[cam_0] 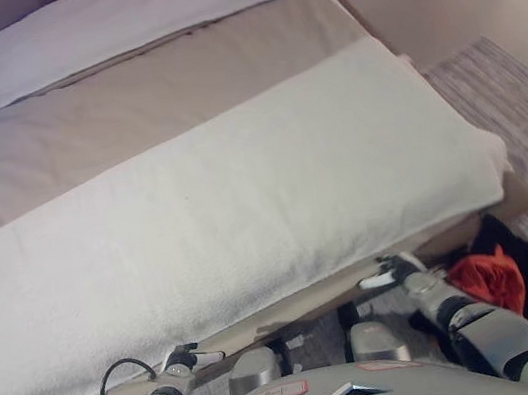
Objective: Put the clothes on the bed into the basket.
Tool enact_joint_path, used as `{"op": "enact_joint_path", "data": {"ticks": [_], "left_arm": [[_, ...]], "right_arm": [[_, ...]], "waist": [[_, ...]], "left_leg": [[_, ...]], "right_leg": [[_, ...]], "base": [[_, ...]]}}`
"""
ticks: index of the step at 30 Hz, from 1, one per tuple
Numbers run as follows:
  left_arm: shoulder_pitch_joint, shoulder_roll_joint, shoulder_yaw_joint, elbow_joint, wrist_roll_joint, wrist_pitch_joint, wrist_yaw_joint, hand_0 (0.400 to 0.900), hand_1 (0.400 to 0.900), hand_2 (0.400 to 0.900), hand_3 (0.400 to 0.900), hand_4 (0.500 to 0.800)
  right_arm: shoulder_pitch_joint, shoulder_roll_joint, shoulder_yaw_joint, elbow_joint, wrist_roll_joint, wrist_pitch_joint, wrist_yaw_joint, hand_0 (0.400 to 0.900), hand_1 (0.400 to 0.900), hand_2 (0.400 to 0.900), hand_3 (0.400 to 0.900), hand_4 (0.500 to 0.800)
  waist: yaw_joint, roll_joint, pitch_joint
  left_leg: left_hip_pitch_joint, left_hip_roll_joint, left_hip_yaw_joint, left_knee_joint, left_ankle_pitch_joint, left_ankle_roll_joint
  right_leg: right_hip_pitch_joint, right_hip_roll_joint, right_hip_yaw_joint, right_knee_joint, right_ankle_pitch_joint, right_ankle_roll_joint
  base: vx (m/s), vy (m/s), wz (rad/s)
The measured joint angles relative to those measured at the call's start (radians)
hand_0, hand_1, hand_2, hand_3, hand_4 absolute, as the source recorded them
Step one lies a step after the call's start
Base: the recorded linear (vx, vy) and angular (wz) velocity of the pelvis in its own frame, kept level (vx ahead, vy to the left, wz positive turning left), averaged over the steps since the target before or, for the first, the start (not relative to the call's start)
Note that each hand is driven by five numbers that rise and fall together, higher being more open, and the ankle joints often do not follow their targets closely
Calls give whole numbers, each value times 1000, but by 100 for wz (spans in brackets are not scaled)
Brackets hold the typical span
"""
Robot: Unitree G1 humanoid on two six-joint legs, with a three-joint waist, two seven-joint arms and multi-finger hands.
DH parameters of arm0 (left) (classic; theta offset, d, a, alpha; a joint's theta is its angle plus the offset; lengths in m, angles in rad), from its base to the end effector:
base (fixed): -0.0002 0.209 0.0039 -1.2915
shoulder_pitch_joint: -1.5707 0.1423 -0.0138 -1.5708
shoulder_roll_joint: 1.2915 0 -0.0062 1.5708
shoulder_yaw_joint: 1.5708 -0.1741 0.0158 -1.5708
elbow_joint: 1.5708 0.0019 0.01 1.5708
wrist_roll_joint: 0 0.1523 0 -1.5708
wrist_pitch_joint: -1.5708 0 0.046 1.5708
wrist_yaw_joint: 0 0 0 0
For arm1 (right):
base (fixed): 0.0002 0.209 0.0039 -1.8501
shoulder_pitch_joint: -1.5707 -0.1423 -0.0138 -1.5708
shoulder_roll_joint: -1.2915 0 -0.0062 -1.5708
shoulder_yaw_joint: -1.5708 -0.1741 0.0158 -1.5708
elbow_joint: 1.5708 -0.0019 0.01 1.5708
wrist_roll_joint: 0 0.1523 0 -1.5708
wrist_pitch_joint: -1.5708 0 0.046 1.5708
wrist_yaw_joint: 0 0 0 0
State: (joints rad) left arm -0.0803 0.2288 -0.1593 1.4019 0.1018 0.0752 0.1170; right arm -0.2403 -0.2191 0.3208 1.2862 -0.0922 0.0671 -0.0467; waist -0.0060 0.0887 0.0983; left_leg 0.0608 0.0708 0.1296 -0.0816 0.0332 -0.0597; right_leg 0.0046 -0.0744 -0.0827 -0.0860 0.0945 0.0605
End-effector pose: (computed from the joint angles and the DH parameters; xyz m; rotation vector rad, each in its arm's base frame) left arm 0.0705 0.2264 -0.1225 0.4858 1.3823 0.0636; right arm 0.1494 -0.2038 -0.1030 -0.5573 1.1126 0.1336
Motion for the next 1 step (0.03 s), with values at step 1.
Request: {"op": "enact_joint_path", "data": {"ticks": [1], "left_arm": [[9, 1, 0, 0, 0, 1, 0, 900, 900, 900, 900, 800]], "right_arm": [[6, 9, 2, 0, -1, -3, 2, 900, 900, 900, 900, 800]], "waist": [[10, -3, -7]], "left_leg": [[-3, -3, -9, 0, 1, 1]], "right_leg": [[1, -4, -11, 0, 0, 0]], "base": [[4, 9, 26]]}}
